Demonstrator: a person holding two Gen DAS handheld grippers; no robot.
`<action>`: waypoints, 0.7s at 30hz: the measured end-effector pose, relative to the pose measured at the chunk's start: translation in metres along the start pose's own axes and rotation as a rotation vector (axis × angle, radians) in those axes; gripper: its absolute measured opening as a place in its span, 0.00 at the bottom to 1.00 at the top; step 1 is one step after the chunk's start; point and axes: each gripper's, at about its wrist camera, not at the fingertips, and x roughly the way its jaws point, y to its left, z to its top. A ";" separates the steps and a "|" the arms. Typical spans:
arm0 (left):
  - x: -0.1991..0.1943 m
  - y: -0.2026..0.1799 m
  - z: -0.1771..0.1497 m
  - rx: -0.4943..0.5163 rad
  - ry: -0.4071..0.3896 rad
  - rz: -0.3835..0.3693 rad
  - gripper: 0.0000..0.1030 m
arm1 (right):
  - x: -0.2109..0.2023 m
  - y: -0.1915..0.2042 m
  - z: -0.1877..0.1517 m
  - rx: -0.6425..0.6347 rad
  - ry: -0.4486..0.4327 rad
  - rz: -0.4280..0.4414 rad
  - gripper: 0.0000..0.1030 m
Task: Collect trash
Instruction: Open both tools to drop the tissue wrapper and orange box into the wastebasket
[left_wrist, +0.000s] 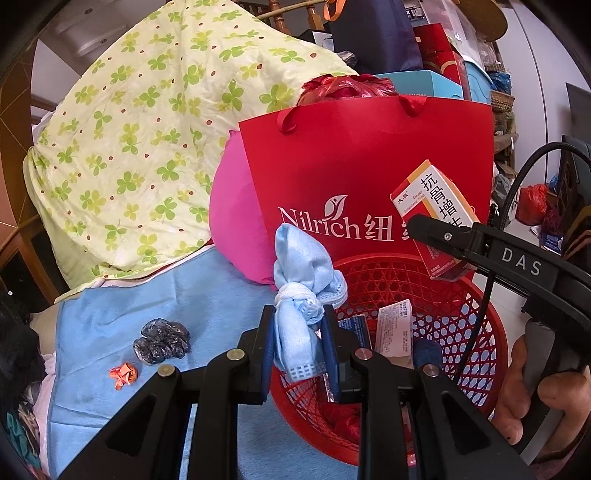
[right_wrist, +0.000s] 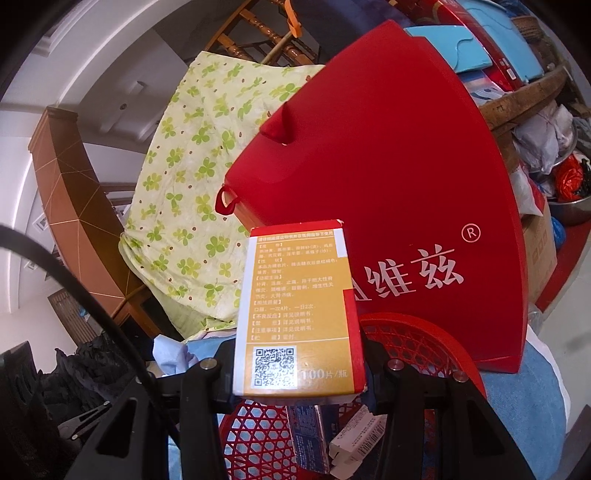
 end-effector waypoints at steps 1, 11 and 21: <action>0.001 0.000 0.000 0.000 0.000 -0.001 0.25 | 0.000 0.000 0.000 0.002 0.001 -0.001 0.49; 0.015 -0.001 0.001 -0.049 0.027 -0.102 0.41 | -0.001 -0.006 0.001 0.064 0.015 0.000 0.59; 0.018 0.013 -0.014 -0.086 0.040 -0.140 0.64 | 0.002 -0.001 0.002 0.066 -0.010 -0.011 0.66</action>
